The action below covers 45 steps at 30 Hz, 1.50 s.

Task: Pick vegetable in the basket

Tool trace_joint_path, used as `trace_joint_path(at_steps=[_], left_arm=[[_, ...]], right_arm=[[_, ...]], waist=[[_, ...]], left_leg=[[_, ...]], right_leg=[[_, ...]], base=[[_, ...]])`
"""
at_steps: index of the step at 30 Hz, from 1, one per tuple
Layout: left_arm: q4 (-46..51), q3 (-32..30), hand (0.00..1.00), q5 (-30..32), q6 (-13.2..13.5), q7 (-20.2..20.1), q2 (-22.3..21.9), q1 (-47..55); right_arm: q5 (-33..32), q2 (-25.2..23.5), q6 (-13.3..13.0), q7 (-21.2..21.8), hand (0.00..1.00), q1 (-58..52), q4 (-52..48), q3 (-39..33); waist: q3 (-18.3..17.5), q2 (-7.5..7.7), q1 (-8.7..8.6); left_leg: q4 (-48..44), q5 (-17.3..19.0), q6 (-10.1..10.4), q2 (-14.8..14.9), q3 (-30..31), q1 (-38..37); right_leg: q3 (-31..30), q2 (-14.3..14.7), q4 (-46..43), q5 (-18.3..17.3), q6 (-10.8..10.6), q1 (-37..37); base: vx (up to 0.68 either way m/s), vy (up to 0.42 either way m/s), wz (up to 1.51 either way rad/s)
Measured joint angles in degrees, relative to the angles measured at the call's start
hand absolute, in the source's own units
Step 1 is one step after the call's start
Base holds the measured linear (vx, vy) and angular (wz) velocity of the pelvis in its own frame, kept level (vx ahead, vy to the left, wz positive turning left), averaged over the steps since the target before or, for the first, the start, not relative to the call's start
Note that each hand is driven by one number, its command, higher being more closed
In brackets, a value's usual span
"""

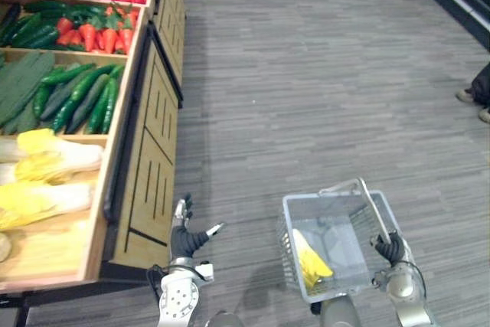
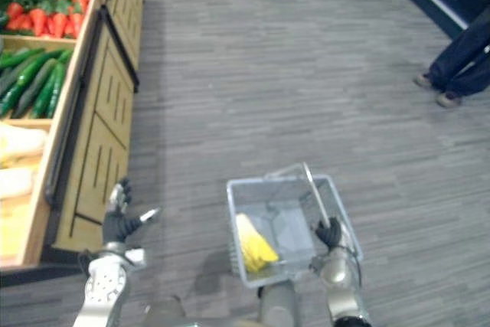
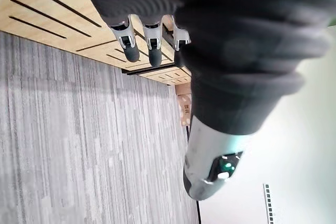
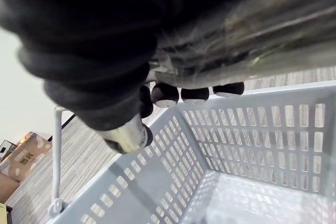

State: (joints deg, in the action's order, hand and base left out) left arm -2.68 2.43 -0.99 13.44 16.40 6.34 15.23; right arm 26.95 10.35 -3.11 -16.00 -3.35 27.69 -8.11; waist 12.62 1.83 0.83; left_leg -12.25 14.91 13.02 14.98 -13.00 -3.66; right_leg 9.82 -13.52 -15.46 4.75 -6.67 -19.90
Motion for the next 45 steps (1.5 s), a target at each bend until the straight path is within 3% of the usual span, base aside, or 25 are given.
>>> trace_joint_path(at_steps=[2,4,5,6,7,9,11,13,14,15,16,17,19,21,24,26,28,30,35,38,40,41,42,44,45], left_arm=[[-0.49,0.73,0.00,0.03,-0.22,0.82,-3.60,-2.07],[-0.59,0.66,0.00,0.00,-0.28,1.27,-4.86,-3.85],[-0.55,0.66,0.00,0.00,-0.28,1.32,-5.11,-4.39],[-0.56,0.64,0.00,-0.47,-0.27,1.53,-5.22,-4.41],[-0.57,0.58,0.00,-0.56,-0.29,1.63,-5.24,-4.20],[-0.52,-0.02,0.00,-0.66,-0.27,2.06,-5.44,-3.09],[-0.41,-0.29,0.00,-0.66,-0.24,2.24,-6.11,-1.42],[0.56,-0.56,0.00,-0.57,-0.24,2.23,-6.08,-0.17],[1.13,-1.58,0.00,-0.55,-0.25,2.24,-6.07,0.63],[1.04,-1.72,0.00,-0.53,-0.37,2.23,-6.23,0.76],[1.10,-1.56,0.00,-0.50,-0.40,2.18,-6.24,0.68],[1.15,-1.47,0.00,-0.47,-0.39,2.17,-6.28,0.78],[1.38,-1.90,0.00,-0.41,-0.38,2.27,-6.19,1.30],[1.47,-2.19,0.00,-0.38,-0.39,2.36,-6.21,2.45],[2.19,-2.17,0.00,-0.05,-0.39,2.32,-6.49,2.73],[2.31,-1.66,0.00,0.03,-0.39,2.05,-6.45,2.03],[2.07,-0.15,0.00,0.03,-0.39,1.79,-6.08,1.45],[2.59,1.52,0.00,0.03,-0.40,1.31,-5.63,0.50],[2.93,2.80,0.00,0.04,-0.43,0.85,-5.28,0.33],[3.04,5.26,0.00,0.27,-0.46,0.59,-3.63,0.71],[3.65,5.68,0.00,1.86,-0.42,0.48,-2.19,0.74],[4.21,5.94,0.00,1.86,-0.42,0.16,-0.98,0.98],[4.23,6.22,0.00,1.85,-0.61,0.00,0.67,0.94],[4.41,6.42,0.00,1.86,-0.77,-0.20,1.65,1.28],[4.52,6.50,0.00,1.87,-0.77,-0.22,1.93,1.41]], right_arm=[[-0.02,2.66,0.41,-0.22,1.00,1.93,-0.77,-1.20],[-0.05,2.77,1.05,-0.30,1.00,2.77,-0.76,-1.86],[-0.06,2.46,1.24,-0.64,1.00,2.33,-0.77,-2.31],[-0.25,2.41,1.25,-1.64,1.00,1.71,-0.78,-2.68],[-0.37,2.42,1.25,-2.06,1.00,1.02,-0.79,-2.79],[-0.75,2.41,1.34,-2.51,1.00,-0.26,-0.82,-2.84],[-0.89,2.77,1.36,-2.57,1.00,-1.11,-1.03,-3.17],[-0.90,2.85,1.73,-2.61,1.00,-1.88,-1.42,-3.32],[-0.90,2.77,1.74,-2.62,1.00,-2.00,-1.69,-3.25],[-0.91,2.98,1.82,-2.64,1.00,-2.03,-1.93,-3.94],[-0.92,2.97,2.01,-2.71,1.00,-2.02,-2.19,-4.45],[-0.92,3.23,2.26,-2.86,1.00,-2.01,-2.24,-5.12],[-0.90,3.44,2.36,-2.83,1.00,-2.07,-2.24,-4.94],[-0.89,3.29,2.26,-2.78,1.00,-1.90,-2.29,-4.33],[-0.86,3.44,1.76,-2.78,1.00,-1.72,-2.29,-4.41],[-0.80,3.54,1.64,-2.72,1.00,-3.28,-2.41,-4.42],[-0.72,3.31,1.58,-2.64,1.00,-5.01,-1.94,-4.54],[-0.66,1.77,1.55,-2.46,1.00,-5.56,-1.58,-3.63],[-0.46,0.78,1.01,-2.20,1.00,-3.66,-0.86,-2.24],[-0.48,0.11,0.94,-2.22,1.00,-3.75,-0.55,-2.32],[-0.48,-0.44,0.97,-2.20,1.00,-3.44,0.18,-2.06],[-0.34,-0.20,1.20,-2.13,1.00,-3.28,0.42,-1.43],[-0.35,-0.46,1.33,-2.10,1.00,-3.62,1.61,-0.57],[-0.35,-0.96,1.43,-2.09,1.00,-3.62,2.47,-0.16],[-0.36,-1.40,1.40,-2.11,1.00,-3.62,2.45,-0.09]], waist=[[-0.17,-4.33,-0.09],[0.02,-4.57,-0.85],[0.23,-4.21,-1.42],[0.62,-3.59,-1.97],[0.65,-3.61,-1.97],[0.93,-3.72,-1.48],[1.24,-3.89,-0.60],[0.83,-4.94,-0.37],[0.82,-4.95,0.19],[1.04,-4.77,0.31],[0.96,-5.21,0.27],[1.45,-4.40,0.36],[1.32,-4.62,1.56],[1.22,-4.76,1.85],[0.90,-4.89,1.86],[0.56,-5.38,1.73],[-0.95,-5.66,1.33],[-2.02,-2.85,1.59],[-2.33,-1.82,2.70],[-3.09,-1.37,3.11],[-3.41,0.93,3.15],[-3.66,0.73,3.77],[-3.32,2.62,3.71],[-3.66,1.75,3.54],[-3.65,1.77,3.58]], left_leg=[[1.71,-3.13,2.14,3.93,2.29,0.53],[1.33,-6.44,1.78,5.53,4.36,0.99],[-2.71,-9.08,0.39,6.25,6.51,3.45],[-8.71,-12.58,-4.17,6.43,8.40,6.88],[-11.70,-15.08,-6.64,6.80,8.83,8.84],[-19.66,-24.43,-11.69,9.02,7.37,12.36],[-28.71,-23.14,-12.80,9.59,3.54,13.78],[-32.94,-23.49,-16.93,9.20,-0.34,14.30],[-33.73,-26.60,-16.09,9.57,1.04,14.73],[-37.62,-23.36,-11.84,8.42,2.41,17.12],[-39.88,-19.16,-9.58,6.91,2.89,18.48],[-42.07,-13.01,-8.83,3.78,2.68,20.23],[-39.73,-7.31,-8.71,0.66,-0.17,20.76],[-31.48,-4.53,-8.71,-1.10,-1.50,20.77],[-9.44,-5.96,-8.44,-4.29,0.56,20.39],[5.52,-17.88,-8.35,-6.06,3.01,18.56],[8.41,-23.17,-9.75,-7.25,4.01,17.38],[8.86,-22.60,-10.99,-10.24,4.17,17.22],[7.84,-18.98,-12.35,-12.42,2.92,16.13],[6.98,-15.23,-12.36,-13.01,0.95,15.62],[3.63,-12.39,-12.34,-13.84,-2.13,14.80],[0.10,-9.25,-14.50,-13.88,-2.04,14.79],[0.15,-8.59,-15.22,-15.23,-1.67,13.63],[2.13,-8.29,-15.94,-15.04,0.24,11.31],[2.86,-8.32,-15.98,-15.05,0.94,10.55]], right_leg=[[2.38,3.02,-8.37,-6.34,2.52,-4.25],[3.96,3.74,-12.57,-10.43,3.97,-5.07],[5.87,3.72,-13.91,-12.61,4.95,-4.10],[7.23,3.69,-13.32,-13.87,5.63,-2.35],[8.01,3.86,-12.43,-14.12,6.04,-1.22],[9.28,5.32,-8.29,-14.80,7.25,3.92],[9.35,6.75,-6.25,-15.61,8.57,7.79],[9.26,9.06,-4.72,-16.28,9.49,10.23],[8.52,10.32,-3.10,-16.34,9.62,11.38],[8.31,10.71,-0.82,-16.18,9.78,12.59],[8.34,10.72,0.39,-15.95,9.84,13.38],[8.34,10.76,2.69,-15.15,9.67,15.20],[7.94,11.42,5.66,-14.45,9.67,18.15],[7.33,12.06,7.46,-14.27,9.39,20.64],[6.95,11.87,8.66,-13.85,8.57,21.97],[7.66,11.42,8.87,-14.30,5.88,24.14],[8.75,10.51,9.20,-16.39,2.85,26.67],[10.07,7.87,9.80,-16.12,1.93,27.26],[10.22,5.48,10.76,-14.49,-0.71,29.06],[10.58,2.26,-0.85,-15.33,-1.96,25.15],[9.17,-2.87,-14.66,-15.37,-1.87,18.57],[8.33,-4.97,-24.56,-14.32,-0.38,14.85],[6.60,-7.06,-30.89,-9.54,1.63,11.85],[3.94,-6.17,-35.60,0.04,1.64,8.73],[3.56,-5.77,-36.77,-1.51,2.25,7.93]], base=[[0.37,-0.318,0.01],[0.31,-0.324,0.29],[0.33,-0.432,0.60],[0.26,-0.382,0.57],[0.22,-0.311,0.44],[0.28,-0.304,0.16],[0.26,-0.253,-0.13],[0.18,-0.183,-0.26],[0.19,-0.160,-0.22],[0.20,-0.143,-0.07],[0.18,-0.079,0.13],[0.13,-0.031,0.09],[0.18,0.000,-0.20],[0.24,0.036,-0.27],[0.21,0.101,-0.17],[0.26,0.210,0.00],[0.24,0.186,0.36],[0.25,0.165,0.43],[0.07,0.097,-0.01],[0.01,0.150,0.12],[0.13,0.198,0.09],[0.17,0.138,0.08],[0.17,0.108,0.16],[0.17,0.127,0.28],[0.22,0.142,0.34]])
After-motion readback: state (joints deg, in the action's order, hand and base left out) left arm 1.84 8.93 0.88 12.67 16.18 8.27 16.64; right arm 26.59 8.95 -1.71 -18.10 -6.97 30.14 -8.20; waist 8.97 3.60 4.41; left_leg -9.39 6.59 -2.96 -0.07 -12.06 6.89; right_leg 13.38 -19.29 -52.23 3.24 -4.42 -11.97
